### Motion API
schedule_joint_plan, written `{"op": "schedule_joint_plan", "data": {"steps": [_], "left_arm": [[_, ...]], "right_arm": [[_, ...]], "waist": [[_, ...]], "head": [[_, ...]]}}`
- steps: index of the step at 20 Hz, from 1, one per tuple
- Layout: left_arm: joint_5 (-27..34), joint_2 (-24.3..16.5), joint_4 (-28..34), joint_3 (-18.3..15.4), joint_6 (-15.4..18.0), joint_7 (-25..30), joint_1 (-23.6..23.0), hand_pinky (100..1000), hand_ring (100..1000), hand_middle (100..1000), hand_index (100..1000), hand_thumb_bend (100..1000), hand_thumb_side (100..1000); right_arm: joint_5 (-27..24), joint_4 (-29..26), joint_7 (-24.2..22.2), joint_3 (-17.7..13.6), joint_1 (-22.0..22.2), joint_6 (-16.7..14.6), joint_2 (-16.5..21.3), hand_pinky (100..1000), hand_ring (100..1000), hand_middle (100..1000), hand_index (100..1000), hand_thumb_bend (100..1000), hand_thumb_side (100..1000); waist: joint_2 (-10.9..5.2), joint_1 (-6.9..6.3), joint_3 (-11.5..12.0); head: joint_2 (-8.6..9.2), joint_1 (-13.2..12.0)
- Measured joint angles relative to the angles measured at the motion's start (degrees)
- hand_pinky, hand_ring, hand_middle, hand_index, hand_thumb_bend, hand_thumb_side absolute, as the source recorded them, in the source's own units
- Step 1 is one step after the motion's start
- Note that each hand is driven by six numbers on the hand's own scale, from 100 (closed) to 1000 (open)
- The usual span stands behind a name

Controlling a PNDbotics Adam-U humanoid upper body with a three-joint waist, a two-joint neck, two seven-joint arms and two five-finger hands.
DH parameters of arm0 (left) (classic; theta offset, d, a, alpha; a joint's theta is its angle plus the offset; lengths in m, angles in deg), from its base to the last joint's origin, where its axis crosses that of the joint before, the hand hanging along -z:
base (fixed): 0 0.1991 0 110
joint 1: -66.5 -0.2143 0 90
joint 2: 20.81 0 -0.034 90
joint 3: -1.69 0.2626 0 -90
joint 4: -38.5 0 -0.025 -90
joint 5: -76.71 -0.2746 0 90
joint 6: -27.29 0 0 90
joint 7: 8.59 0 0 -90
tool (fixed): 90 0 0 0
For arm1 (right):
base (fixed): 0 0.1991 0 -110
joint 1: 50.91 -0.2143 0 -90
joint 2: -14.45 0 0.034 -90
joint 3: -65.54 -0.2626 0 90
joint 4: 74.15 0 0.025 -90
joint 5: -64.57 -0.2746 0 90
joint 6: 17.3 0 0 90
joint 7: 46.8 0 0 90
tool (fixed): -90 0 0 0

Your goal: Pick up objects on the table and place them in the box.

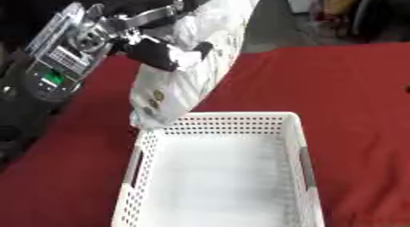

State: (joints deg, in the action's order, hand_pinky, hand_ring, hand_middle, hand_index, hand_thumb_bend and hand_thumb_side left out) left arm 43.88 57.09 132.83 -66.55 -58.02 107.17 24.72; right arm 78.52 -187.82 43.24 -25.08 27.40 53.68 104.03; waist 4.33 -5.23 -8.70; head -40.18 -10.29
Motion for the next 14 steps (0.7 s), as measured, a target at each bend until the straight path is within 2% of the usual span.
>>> {"op": "schedule_joint_plan", "data": {"steps": [4, 5, 7, 8, 9, 10, 11, 12, 14], "left_arm": [[-1.8, 1.5, -1.5, 1.5, 2.2, 0.5, -0.1, 624, 377, 328, 307, 100, 517], [-1.9, 1.8, -1.7, 1.9, 2.7, 0.6, -0.1, 646, 402, 364, 362, 100, 559], [-2.0, 2.1, -1.8, 2.7, 3.7, 1.3, -0.3, 670, 449, 425, 451, 100, 560], [-2.0, 2.3, -1.8, 3.1, 4.2, 1.8, -0.5, 664, 436, 408, 430, 100, 563], [-2.0, 2.3, -1.8, 3.5, 4.8, 2.3, -0.6, 738, 545, 563, 616, 414, 658], [-2.2, 2.3, -1.8, 4.0, 5.5, 3.0, -0.6, 767, 591, 611, 661, 678, 718], [-2.5, 2.3, -1.7, 4.5, 6.5, 4.1, -0.7, 827, 714, 743, 795, 1000, 751], [-3.0, 2.3, -1.6, 5.0, 7.6, 5.3, -1.0, 862, 763, 785, 830, 1000, 767], [-4.8, 2.3, -1.0, 5.4, 9.8, 7.4, -1.4, 905, 820, 842, 884, 1000, 738]], "right_arm": [[0.0, 0.0, -0.1, 0.2, 0.0, -0.1, 0.0, 559, 779, 856, 1000, 308, 981], [0.0, 0.0, -0.2, 0.2, 0.0, 0.0, 0.0, 559, 779, 857, 1000, 308, 981], [0.0, 0.0, -0.2, 0.3, 0.0, 0.0, 0.0, 559, 779, 857, 1000, 308, 982], [0.0, 0.0, -0.3, 0.3, 0.0, 0.0, 0.0, 559, 779, 857, 1000, 308, 981], [0.0, 0.0, -0.3, 0.3, 0.0, 0.1, 0.0, 560, 779, 857, 1000, 307, 982], [0.0, 0.0, -0.3, 0.3, 0.0, 0.1, 0.0, 560, 780, 857, 1000, 307, 982], [0.0, 0.0, -0.3, 0.3, 0.0, 0.1, 0.0, 560, 780, 857, 1000, 308, 982], [0.0, 0.0, -0.3, 0.3, 0.0, 0.1, 0.0, 560, 780, 857, 1000, 308, 982], [0.0, 0.0, -0.3, 0.3, 0.0, 0.1, 0.0, 560, 780, 857, 1000, 308, 982]], "waist": [[0.00, 0.00, -0.1], [0.00, 0.00, -0.1], [0.00, 0.00, -0.1], [0.00, 0.00, -0.1], [0.00, 0.00, -0.1], [0.00, 0.00, -0.1], [0.00, 0.00, -0.1], [0.00, 0.00, -0.1], [0.00, 0.00, -0.1]], "head": [[0.00, -0.1], [0.00, -0.1], [0.00, -0.1], [0.00, -0.1], [0.00, -0.2], [0.00, -0.2], [0.00, -0.3], [0.00, -0.3], [0.00, -0.3]]}}
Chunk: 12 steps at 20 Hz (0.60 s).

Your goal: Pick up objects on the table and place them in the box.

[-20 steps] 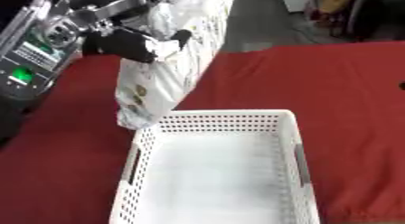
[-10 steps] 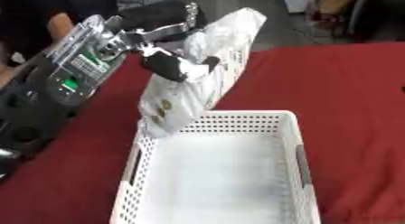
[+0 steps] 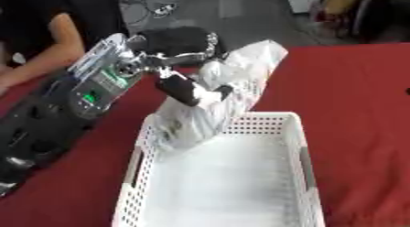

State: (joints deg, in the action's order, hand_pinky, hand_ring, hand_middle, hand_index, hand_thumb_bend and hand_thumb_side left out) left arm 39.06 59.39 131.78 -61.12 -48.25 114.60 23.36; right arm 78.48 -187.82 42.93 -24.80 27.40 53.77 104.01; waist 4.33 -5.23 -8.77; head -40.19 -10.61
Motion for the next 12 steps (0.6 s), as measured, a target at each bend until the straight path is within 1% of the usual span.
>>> {"op": "schedule_joint_plan", "data": {"steps": [1, 5, 12], "left_arm": [[-1.1, 0.0, 0.4, 0.1, 0.9, 0.8, -0.2, 946, 867, 885, 931, 1000, 708], [-4.9, 0.0, 2.3, 0.2, 3.5, 3.0, -0.5, 963, 883, 900, 949, 1000, 697], [-7.0, 0.0, 2.9, 0.1, 4.6, 4.5, -0.7, 982, 904, 922, 960, 1000, 710]], "right_arm": [[0.0, 0.0, 0.0, 0.0, 0.0, 0.0, 0.0, 559, 780, 857, 1000, 309, 982], [0.0, 0.0, 0.0, 0.0, 0.0, 0.0, 0.0, 560, 780, 857, 1000, 307, 982], [0.0, 0.0, 0.0, 0.0, 0.0, 0.0, 0.0, 560, 780, 857, 1000, 307, 982]], "waist": [[0.00, 0.00, 0.0], [0.00, 0.00, 0.0], [0.00, 0.00, 0.0]], "head": [[0.00, 0.0], [-0.02, 0.0], [-0.02, 0.0]]}}
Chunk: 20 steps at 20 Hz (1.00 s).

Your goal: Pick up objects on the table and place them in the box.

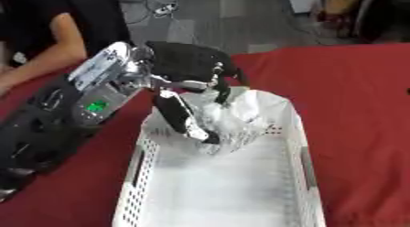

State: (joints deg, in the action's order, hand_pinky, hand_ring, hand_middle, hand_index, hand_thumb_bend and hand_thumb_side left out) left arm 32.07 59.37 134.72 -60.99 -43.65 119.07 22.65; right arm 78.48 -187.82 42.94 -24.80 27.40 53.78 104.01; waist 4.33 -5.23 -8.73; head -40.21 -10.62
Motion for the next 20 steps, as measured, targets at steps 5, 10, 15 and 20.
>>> {"op": "schedule_joint_plan", "data": {"steps": [5, 10, 15, 20], "left_arm": [[0.2, 0.0, 0.2, -0.1, 0.1, 0.2, -0.1, 953, 941, 976, 1000, 1000, 779], [9.7, 0.1, -1.3, 0.2, -0.3, -0.8, -0.8, 915, 966, 1000, 1000, 1000, 755], [18.3, 0.0, -1.2, 0.2, -1.8, -2.4, -0.8, 927, 973, 1000, 1000, 1000, 753], [20.3, -0.1, 0.4, 0.0, -2.9, -1.7, -0.8, 926, 973, 1000, 1000, 1000, 770]], "right_arm": [[0.0, 0.0, 0.0, 0.0, 0.0, 0.0, 0.0, 560, 780, 857, 1000, 307, 982], [0.0, 0.0, 0.0, 0.0, 0.0, 0.0, 0.0, 560, 780, 857, 1000, 307, 981], [0.0, 0.0, 0.0, 0.0, 0.0, 0.0, 0.0, 561, 780, 857, 1000, 308, 981], [0.0, 0.0, 0.0, 0.0, 0.0, 0.0, 0.0, 560, 780, 857, 1000, 307, 981]], "waist": [[0.00, 0.00, 0.0], [0.00, 0.01, 0.0], [0.00, 0.01, 0.0], [0.00, 0.01, 0.0]], "head": [[0.00, 0.0], [0.00, 0.0], [0.00, 0.0], [0.00, 0.0]]}}
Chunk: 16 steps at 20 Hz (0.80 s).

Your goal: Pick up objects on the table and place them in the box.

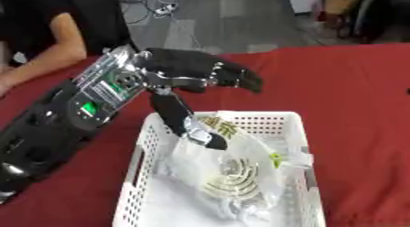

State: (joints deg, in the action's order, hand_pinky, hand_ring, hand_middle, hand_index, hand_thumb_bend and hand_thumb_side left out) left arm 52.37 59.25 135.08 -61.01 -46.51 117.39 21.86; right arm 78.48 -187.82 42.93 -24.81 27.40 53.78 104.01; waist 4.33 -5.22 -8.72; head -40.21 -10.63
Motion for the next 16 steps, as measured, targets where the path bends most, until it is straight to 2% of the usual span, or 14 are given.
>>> {"op": "schedule_joint_plan", "data": {"steps": [8, 16], "left_arm": [[2.0, -1.5, 5.7, -1.5, -2.0, -0.3, 0.0, 926, 973, 1000, 1000, 1000, 786], [4.1, -1.9, 8.4, -2.6, -3.5, -1.2, -0.4, 890, 955, 1000, 1000, 1000, 781]], "right_arm": [[0.0, 0.0, 0.0, 0.0, 0.0, 0.0, 0.0, 561, 780, 857, 1000, 305, 980], [0.0, 0.0, -0.1, 0.0, 0.0, -0.1, 0.0, 561, 780, 856, 1000, 307, 980]], "waist": [[0.00, 0.00, 0.0], [0.00, 0.00, 0.1]], "head": [[0.00, 0.0], [0.00, 0.0]]}}
